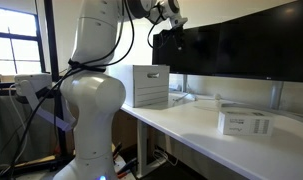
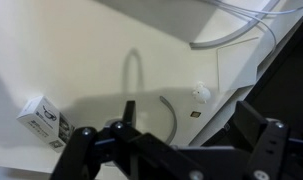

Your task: Put the smaller box on the table in the bigger box

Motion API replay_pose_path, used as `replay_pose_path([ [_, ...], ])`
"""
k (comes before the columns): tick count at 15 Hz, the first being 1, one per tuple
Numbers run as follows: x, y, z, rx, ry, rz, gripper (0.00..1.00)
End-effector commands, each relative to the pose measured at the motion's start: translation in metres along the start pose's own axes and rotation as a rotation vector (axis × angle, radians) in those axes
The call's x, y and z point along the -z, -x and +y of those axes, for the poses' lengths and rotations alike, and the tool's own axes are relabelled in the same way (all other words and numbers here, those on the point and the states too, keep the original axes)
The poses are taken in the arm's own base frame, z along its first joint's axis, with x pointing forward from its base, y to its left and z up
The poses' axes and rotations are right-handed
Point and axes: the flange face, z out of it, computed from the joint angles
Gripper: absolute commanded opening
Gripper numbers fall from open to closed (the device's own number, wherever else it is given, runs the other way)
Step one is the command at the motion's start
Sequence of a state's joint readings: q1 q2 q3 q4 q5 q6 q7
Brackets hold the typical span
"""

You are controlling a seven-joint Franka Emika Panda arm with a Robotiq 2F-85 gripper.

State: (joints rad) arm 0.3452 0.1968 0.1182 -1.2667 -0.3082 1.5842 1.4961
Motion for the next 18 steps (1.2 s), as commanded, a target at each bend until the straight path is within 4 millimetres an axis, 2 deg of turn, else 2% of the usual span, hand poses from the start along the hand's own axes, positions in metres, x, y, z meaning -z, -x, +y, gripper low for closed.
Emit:
replay_pose_path([
  [1,0.000,0.000,0.000,0.000,0.000,0.000,1.00],
  [7,0.002,-0.005,0.005,-0.017,0.010,-0.011,1.00],
  [11,-0.001,-0.013,0.015,0.011,0.035,-0.089,1.00],
  [15,-0.004,-0.033,0.030,0.070,0.050,-0.179,1.00],
  [18,-0.006,-0.059,0.050,0.155,0.070,-0.222,1.00],
])
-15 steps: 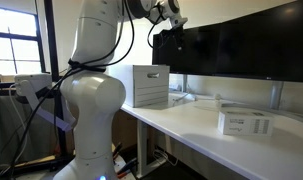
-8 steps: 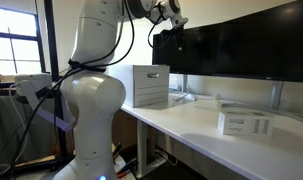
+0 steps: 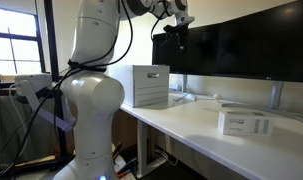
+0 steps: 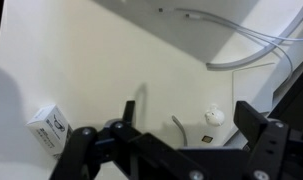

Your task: Put the smaller box on the table in the bigger box

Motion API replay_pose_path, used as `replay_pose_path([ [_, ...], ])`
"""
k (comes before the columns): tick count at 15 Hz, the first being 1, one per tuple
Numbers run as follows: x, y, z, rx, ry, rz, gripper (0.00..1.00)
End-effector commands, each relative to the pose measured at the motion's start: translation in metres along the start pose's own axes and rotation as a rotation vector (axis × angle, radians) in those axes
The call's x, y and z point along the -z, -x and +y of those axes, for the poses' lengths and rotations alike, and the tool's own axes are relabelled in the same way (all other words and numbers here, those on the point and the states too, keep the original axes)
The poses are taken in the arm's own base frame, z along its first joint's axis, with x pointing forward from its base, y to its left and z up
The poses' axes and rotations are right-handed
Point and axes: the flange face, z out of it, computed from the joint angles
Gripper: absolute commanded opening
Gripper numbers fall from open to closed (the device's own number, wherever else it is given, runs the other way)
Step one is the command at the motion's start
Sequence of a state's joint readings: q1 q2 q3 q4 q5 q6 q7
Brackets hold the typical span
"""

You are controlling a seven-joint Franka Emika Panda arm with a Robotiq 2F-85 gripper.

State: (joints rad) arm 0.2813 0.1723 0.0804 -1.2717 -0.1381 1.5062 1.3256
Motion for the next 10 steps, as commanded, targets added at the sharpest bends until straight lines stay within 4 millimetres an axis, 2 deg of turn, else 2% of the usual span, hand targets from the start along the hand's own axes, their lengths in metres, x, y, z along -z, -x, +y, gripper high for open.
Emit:
replay_pose_path([
  [1,0.004,-0.027,0.037,0.111,0.030,-0.067,1.00],
  [4,0.007,-0.067,0.066,0.152,0.064,-0.057,1.00],
  [5,0.010,-0.079,0.068,0.052,0.045,-0.007,1.00],
  [6,0.007,-0.068,0.051,0.096,0.053,-0.027,1.00],
  [8,0.011,-0.085,0.062,0.061,0.049,-0.020,1.00],
  [10,0.011,-0.085,0.063,0.059,0.049,-0.020,1.00],
])
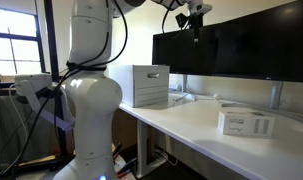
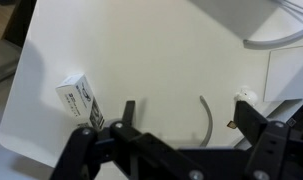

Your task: Put the smaller box on the table in the bigger box

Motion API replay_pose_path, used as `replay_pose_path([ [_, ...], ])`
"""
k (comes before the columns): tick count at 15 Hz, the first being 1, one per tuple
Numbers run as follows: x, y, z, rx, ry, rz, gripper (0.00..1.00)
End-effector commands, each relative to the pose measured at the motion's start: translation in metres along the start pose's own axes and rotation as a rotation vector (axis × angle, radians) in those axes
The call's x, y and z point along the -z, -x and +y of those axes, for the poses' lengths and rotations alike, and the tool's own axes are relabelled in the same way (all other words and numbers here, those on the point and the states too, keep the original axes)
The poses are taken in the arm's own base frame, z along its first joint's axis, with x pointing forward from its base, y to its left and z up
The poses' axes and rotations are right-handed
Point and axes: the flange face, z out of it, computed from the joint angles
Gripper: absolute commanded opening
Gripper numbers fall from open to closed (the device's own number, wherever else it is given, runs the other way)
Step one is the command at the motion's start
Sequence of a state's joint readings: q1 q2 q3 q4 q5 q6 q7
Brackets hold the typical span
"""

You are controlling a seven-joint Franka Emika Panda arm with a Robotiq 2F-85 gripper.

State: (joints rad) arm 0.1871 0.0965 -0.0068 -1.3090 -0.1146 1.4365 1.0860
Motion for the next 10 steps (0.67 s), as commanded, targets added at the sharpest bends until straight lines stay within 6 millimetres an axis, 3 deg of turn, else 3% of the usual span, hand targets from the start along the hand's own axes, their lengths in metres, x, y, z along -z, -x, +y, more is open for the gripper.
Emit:
replay_pose_path([
  [1,-0.005,-0.003,0.001,0.047,0.019,-0.004,1.00],
  [4,-0.015,-0.023,0.017,0.166,0.065,-0.014,1.00],
  [10,-0.038,-0.079,0.072,0.252,0.167,0.021,1.00],
])
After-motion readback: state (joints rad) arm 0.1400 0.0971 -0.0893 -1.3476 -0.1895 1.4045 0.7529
